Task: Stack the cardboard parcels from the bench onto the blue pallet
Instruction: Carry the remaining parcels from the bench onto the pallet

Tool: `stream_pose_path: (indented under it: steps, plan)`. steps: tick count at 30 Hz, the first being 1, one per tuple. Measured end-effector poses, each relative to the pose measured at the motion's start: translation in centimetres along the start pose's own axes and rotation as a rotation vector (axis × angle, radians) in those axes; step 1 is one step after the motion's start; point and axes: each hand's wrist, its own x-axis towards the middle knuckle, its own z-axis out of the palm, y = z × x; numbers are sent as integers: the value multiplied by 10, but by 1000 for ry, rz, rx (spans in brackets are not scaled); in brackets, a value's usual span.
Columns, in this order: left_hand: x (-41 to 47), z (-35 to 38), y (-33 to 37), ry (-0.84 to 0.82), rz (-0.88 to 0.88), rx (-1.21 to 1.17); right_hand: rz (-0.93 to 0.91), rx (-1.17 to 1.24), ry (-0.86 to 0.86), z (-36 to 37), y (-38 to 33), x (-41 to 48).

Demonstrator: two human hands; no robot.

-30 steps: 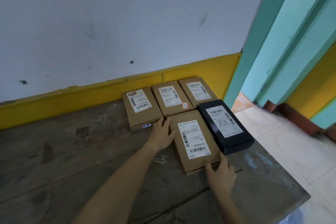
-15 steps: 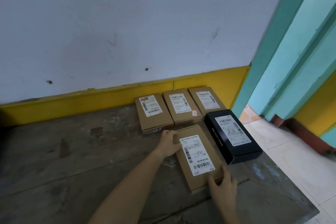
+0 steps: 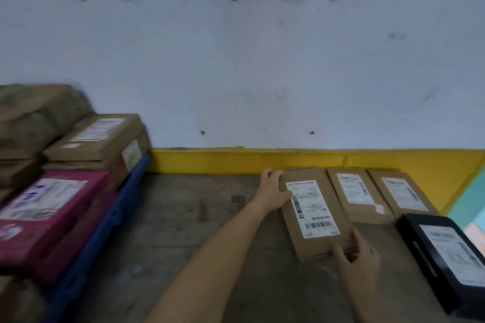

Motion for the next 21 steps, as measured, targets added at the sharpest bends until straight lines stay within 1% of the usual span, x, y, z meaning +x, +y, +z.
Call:
stream_pose_path:
  steps: [5, 11, 13, 21]
  plan:
    - [-29, -120, -32, 197, -46, 26, -184, 43, -162, 67, -63, -33]
    - [-85, -240, -79, 328, -102, 153, -312, 87, -268, 137, -129, -110]
    - [-103, -272, -94, 341, -109, 171, -327, 91, -297, 158, -144, -140]
    - [-160, -369, -161, 281, -142, 215, -355, 108, -374, 237, -169, -249]
